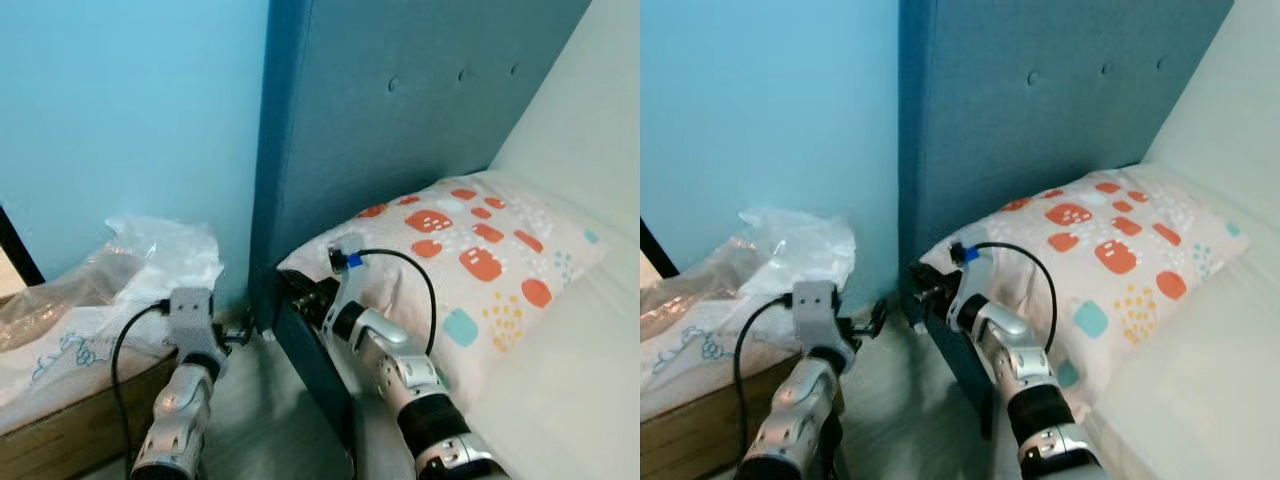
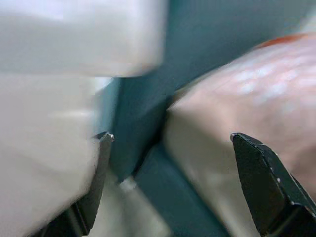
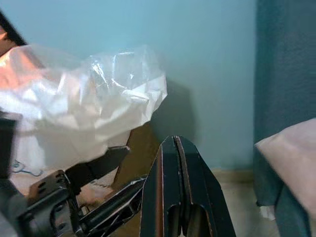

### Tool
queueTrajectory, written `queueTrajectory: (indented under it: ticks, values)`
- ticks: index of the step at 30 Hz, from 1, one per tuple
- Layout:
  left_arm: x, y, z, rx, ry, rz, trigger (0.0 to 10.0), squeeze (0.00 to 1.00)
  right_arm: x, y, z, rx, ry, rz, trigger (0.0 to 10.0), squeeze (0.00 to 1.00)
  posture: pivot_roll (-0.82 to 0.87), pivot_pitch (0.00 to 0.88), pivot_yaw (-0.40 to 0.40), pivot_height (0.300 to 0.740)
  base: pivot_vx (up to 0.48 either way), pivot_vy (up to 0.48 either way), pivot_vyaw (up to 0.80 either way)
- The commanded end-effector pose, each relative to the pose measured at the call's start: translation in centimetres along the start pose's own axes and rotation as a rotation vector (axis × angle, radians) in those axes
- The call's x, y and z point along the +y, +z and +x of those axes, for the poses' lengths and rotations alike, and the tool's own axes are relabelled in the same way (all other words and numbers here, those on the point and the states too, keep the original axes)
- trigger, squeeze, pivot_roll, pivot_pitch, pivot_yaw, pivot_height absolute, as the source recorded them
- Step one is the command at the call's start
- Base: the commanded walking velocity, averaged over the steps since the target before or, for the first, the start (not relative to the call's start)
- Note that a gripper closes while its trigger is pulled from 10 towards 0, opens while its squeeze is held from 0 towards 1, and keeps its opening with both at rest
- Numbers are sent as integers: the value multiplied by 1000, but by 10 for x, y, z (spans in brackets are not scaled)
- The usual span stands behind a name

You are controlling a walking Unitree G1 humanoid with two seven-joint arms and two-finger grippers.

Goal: Clean up the room

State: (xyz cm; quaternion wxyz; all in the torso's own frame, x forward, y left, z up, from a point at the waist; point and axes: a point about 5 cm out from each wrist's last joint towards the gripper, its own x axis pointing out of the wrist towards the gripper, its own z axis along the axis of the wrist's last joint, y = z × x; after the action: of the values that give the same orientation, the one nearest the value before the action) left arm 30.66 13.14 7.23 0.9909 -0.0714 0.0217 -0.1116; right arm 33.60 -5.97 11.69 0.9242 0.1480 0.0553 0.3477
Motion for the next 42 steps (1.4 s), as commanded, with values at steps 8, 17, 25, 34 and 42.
queueTrajectory:
  ticks: [8, 17, 25, 34, 42]
  values:
    - [-44, 9, 8, -54, -289, -25, 10000, 0, -19, 2, -7, -8, -135, -6, 10000, 0, 8, 0, -91, 486, 0, 0, 0]
    - [-49, 25, 16, -106, -310, -49, 10000, 0, -56, 9, -24, -19, -317, -15, 10000, 0, 3, 0, -70, 521, 0, 0, 0]
    - [-46, 22, 19, -80, -301, -48, 10000, 0, -63, 7, -30, -20, -367, -12, 10000, 0, -9, 0, -50, 551, 0, 0, 0]
    - [-44, 22, 23, -57, -287, -48, 10000, 0, -68, 4, -34, -25, -393, -11, 10000, 0, -16, 0, -38, 591, 0, 0, 0]
    - [-36, 15, 18, -35, -269, -37, 10000, 0, -63, -6, -34, -7, -378, -4, 10000, 0, -8, 0, -35, 626, 0, 0, 0]
